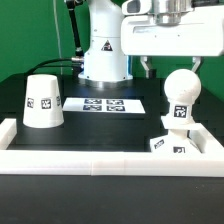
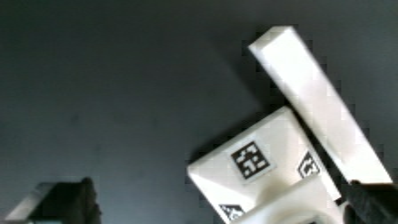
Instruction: Assemble lamp
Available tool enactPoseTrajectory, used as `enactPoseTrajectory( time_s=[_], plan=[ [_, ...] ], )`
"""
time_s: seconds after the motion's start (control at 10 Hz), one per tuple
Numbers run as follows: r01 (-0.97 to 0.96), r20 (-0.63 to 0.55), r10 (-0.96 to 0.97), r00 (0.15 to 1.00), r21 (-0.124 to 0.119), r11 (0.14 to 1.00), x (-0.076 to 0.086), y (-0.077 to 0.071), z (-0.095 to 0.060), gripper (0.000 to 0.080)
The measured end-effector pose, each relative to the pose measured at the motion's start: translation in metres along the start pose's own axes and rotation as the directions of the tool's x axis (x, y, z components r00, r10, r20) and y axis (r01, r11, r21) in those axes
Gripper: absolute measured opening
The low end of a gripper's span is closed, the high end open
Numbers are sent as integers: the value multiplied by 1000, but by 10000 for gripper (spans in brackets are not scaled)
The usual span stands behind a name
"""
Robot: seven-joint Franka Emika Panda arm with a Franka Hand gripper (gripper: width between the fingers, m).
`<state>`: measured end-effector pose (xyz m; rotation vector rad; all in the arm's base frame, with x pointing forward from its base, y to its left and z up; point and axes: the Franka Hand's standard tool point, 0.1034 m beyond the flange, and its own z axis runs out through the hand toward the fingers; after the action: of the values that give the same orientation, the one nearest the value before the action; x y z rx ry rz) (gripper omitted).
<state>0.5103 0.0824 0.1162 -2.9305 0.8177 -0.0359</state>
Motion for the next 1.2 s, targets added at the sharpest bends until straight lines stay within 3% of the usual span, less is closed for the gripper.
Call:
enactPoseTrajectory(
  time_s=[0.3,0.4,0.9,1.0,1.2],
  plan=[
    [230,-19,-231,973,-20,973,28,60,-5,698],
    [222,-19,-222,975,-25,975,34,73,-5,698],
    [215,-25,-215,976,-34,976,50,101,-7,698],
    [258,-24,-259,966,-39,965,54,110,-8,698],
    [289,-29,-291,956,-52,956,64,148,-17,698]
  ],
)
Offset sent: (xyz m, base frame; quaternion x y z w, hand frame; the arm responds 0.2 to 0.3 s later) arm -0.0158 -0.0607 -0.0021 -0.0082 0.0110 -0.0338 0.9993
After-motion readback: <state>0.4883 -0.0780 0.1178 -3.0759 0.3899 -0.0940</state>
